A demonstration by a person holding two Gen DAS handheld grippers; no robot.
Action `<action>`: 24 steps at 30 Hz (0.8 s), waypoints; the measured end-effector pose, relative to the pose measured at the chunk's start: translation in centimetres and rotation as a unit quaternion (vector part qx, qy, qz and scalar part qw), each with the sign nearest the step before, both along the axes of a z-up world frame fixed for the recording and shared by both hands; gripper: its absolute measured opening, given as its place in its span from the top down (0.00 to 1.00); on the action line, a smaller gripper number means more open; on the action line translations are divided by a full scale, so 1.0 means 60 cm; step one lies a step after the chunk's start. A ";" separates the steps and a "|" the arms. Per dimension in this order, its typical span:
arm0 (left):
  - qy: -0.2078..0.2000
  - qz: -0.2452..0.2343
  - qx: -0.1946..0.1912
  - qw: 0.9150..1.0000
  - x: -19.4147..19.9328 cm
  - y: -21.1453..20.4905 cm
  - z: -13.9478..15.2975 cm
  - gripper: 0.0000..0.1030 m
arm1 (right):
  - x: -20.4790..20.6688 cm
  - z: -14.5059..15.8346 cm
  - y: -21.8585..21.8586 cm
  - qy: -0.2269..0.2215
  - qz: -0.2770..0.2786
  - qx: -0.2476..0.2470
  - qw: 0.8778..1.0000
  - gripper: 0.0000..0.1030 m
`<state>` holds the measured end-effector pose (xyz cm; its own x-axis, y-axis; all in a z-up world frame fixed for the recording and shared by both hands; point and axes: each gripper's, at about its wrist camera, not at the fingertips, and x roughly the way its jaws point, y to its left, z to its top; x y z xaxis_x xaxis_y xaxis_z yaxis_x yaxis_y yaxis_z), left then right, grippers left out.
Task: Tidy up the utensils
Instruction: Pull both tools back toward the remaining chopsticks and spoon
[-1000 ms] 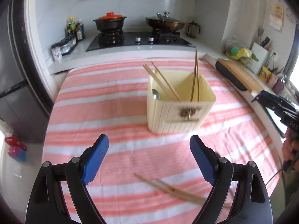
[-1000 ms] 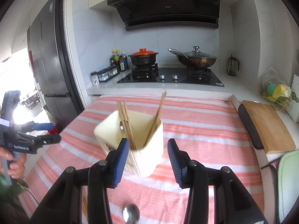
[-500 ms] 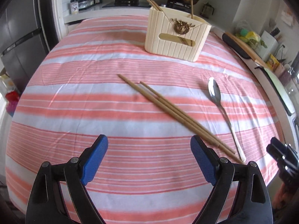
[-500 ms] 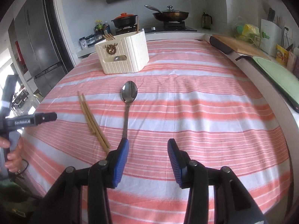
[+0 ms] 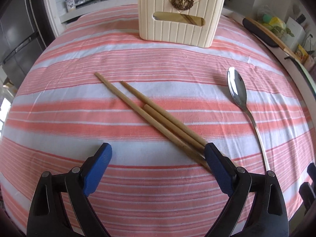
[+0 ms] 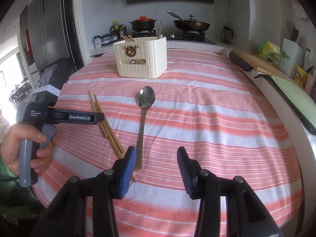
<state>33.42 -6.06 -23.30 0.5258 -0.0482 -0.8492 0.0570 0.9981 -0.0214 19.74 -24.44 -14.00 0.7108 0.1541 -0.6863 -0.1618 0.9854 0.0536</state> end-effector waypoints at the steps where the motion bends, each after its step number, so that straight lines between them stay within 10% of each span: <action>1: 0.007 0.001 0.008 1.000 -0.002 0.006 -0.004 0.07 | -0.001 -0.004 -0.001 0.004 0.002 -0.001 1.000 0.57; 24: 0.022 0.011 0.047 0.999 -0.038 0.097 -0.003 0.09 | 0.138 -0.058 0.051 0.114 0.067 -0.031 0.991 0.63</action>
